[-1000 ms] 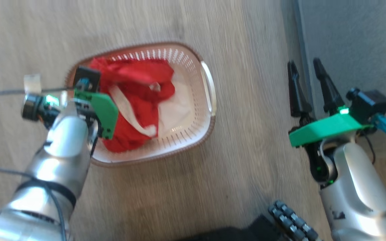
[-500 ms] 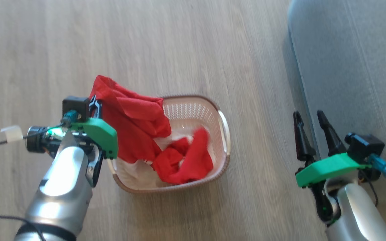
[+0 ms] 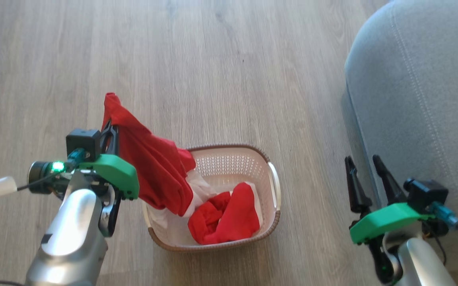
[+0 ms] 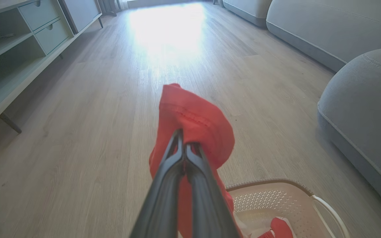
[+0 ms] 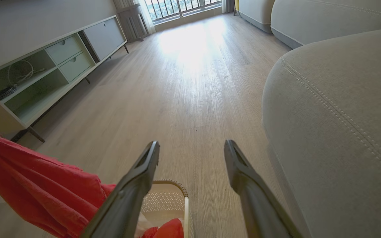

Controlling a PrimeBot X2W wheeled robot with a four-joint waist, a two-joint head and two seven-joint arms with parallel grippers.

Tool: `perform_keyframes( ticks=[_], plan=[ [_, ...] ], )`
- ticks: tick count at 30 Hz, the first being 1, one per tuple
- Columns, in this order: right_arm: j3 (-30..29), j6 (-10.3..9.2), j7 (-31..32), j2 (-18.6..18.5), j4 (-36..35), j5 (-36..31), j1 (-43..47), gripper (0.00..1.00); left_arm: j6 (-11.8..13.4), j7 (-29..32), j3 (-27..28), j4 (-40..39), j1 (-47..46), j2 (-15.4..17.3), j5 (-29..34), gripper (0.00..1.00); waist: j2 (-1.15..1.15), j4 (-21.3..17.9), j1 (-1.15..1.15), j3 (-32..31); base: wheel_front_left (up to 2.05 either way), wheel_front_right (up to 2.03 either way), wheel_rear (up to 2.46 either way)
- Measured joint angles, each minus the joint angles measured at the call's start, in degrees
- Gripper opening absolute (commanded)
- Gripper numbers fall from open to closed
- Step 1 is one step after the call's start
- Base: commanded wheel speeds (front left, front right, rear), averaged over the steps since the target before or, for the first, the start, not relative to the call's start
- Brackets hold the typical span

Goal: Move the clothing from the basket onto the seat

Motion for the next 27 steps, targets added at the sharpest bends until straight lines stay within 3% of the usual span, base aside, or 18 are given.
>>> perform_keyframes(
  ticks=[9,14,21,27],
  plan=[
    [5.3,0.00,0.0,-1.9,0.0,-4.5,0.7,1.00,-0.1,1.8,-1.3,-5.6,2.0,0.9,-0.4,0.00,0.00,0.6,0.00,-3.1,0.00,0.00,0.00],
    [13.7,0.00,0.0,-3.2,-0.6,-5.3,-1.0,1.00,-1.6,4.7,-3.5,-11.3,2.2,0.9,-0.4,0.00,0.00,1.2,0.00,-4.6,0.00,0.00,0.00],
    [27.3,0.00,0.0,-4.5,-2.0,-4.1,-10.3,1.00,-5.1,9.5,-8.4,-20.0,2.2,-1.1,-1.0,0.00,0.00,2.9,0.00,-6.5,0.00,0.00,0.00],
    [33.9,0.00,0.0,-5.2,-0.5,-0.9,-15.2,1.00,-7.2,12.8,-12.6,-25.3,2.2,-3.5,-2.2,0.00,0.00,4.8,0.00,-7.9,0.00,0.00,0.00]
  ],
)
